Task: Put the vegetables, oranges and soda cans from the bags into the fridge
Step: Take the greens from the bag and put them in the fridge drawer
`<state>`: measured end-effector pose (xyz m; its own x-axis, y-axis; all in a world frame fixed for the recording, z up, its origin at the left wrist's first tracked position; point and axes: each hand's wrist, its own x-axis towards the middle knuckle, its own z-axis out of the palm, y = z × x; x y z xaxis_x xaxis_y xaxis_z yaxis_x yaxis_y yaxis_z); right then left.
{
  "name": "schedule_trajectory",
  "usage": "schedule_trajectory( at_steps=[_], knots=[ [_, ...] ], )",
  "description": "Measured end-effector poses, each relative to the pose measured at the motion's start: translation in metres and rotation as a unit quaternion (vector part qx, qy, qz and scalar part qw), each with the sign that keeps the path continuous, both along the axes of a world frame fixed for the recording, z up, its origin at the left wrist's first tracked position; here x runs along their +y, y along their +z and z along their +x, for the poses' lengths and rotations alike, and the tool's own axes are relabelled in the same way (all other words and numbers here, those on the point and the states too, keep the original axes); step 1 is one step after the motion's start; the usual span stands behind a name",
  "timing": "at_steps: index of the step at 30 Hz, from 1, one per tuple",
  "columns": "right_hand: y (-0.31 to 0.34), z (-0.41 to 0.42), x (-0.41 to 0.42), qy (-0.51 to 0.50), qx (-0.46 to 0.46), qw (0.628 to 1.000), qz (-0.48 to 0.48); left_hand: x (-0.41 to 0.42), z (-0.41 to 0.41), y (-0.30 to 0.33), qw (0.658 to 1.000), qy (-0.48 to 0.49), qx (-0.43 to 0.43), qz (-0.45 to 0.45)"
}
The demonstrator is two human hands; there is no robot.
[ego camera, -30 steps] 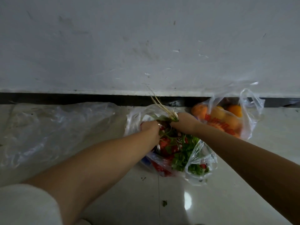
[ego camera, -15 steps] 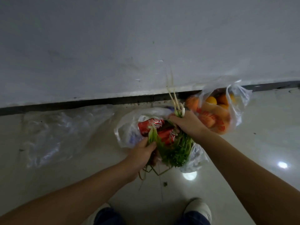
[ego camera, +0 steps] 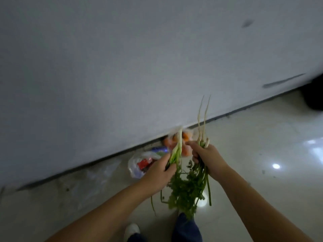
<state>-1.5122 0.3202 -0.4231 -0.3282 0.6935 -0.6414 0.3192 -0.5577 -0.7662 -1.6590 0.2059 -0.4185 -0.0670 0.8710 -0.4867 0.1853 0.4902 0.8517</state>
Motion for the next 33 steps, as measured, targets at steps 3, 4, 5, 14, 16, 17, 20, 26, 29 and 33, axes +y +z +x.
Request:
schedule_trajectory(
  at_steps=[3,4,5,14,16,17,20,26,29,33],
  knots=[
    [0.083,0.043,-0.012,-0.038,-0.026,0.998,0.051,0.012,0.019,0.079,0.998,-0.032,0.035,0.048],
    [0.111,0.061,-0.019,-0.058,-0.041,0.995,0.075,0.015,0.028,0.103,0.995,-0.051,0.05,0.067],
    [0.137,0.08,-0.028,-0.081,-0.059,0.99,0.101,0.017,0.039,0.126,0.991,-0.077,0.073,0.085],
    [0.303,0.309,-0.184,-0.27,-0.248,0.906,0.21,-0.002,0.236,0.286,0.871,-0.356,0.16,0.298],
    [0.331,0.37,-0.231,-0.319,-0.266,0.88,0.229,-0.019,0.299,0.311,0.836,-0.405,0.151,0.336],
    [0.345,0.398,-0.256,-0.344,-0.272,0.866,0.239,-0.03,0.333,0.322,0.821,-0.424,0.144,0.354],
    [0.38,0.484,-0.334,-0.403,-0.299,0.828,0.252,-0.07,0.441,0.349,0.779,-0.47,0.123,0.395],
    [0.426,0.641,-0.497,-0.488,-0.352,0.76,0.246,-0.192,0.653,0.39,0.728,-0.537,0.021,0.426],
    [0.438,0.704,-0.559,-0.52,-0.377,0.731,0.229,-0.243,0.732,0.398,0.696,-0.576,-0.024,0.428],
    [0.447,0.769,-0.607,-0.55,-0.393,0.703,0.221,-0.28,0.822,0.407,0.66,-0.61,-0.022,0.438]
  ],
)
